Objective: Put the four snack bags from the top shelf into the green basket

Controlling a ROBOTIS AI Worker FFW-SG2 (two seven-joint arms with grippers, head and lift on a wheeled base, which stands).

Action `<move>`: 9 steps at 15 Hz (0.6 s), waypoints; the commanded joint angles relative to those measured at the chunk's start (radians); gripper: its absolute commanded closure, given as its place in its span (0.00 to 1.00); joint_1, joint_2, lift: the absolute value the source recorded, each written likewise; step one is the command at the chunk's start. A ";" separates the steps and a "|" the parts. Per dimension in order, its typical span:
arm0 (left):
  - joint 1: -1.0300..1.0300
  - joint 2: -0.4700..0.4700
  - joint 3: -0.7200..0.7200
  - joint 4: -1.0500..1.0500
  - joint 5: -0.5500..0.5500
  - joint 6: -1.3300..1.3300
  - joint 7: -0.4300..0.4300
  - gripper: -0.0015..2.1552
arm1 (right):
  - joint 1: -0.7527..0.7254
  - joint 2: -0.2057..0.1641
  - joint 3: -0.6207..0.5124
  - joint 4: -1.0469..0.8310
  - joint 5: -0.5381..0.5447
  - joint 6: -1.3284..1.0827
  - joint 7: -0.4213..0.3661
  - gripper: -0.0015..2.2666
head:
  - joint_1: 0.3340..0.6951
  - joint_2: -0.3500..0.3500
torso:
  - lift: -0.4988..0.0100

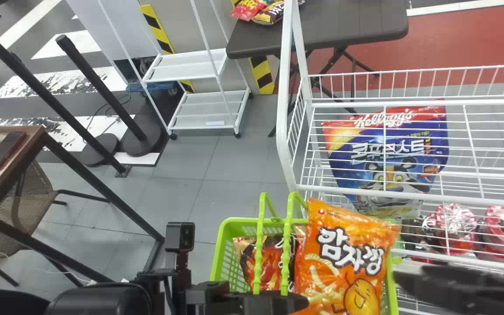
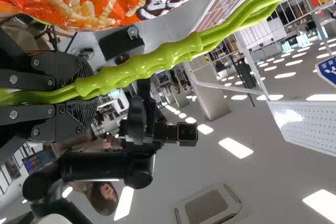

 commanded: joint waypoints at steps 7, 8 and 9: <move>0.004 0.000 0.000 -0.006 0.002 -0.002 -0.010 1.00 | 0.112 0.063 0.118 0.211 0.623 -1.088 -0.302 0.01 | 1.00 0.48 | 0.98; 0.006 -0.001 0.001 -0.006 0.002 -0.002 -0.010 1.00 | 0.111 0.063 0.136 0.245 0.663 -1.140 -0.330 0.01 | 1.00 0.45 | 0.98; 0.009 -0.003 0.004 -0.006 0.002 -0.002 -0.010 1.00 | 0.111 0.063 0.156 0.281 0.699 -1.192 -0.351 0.01 | 1.00 0.43 | 0.98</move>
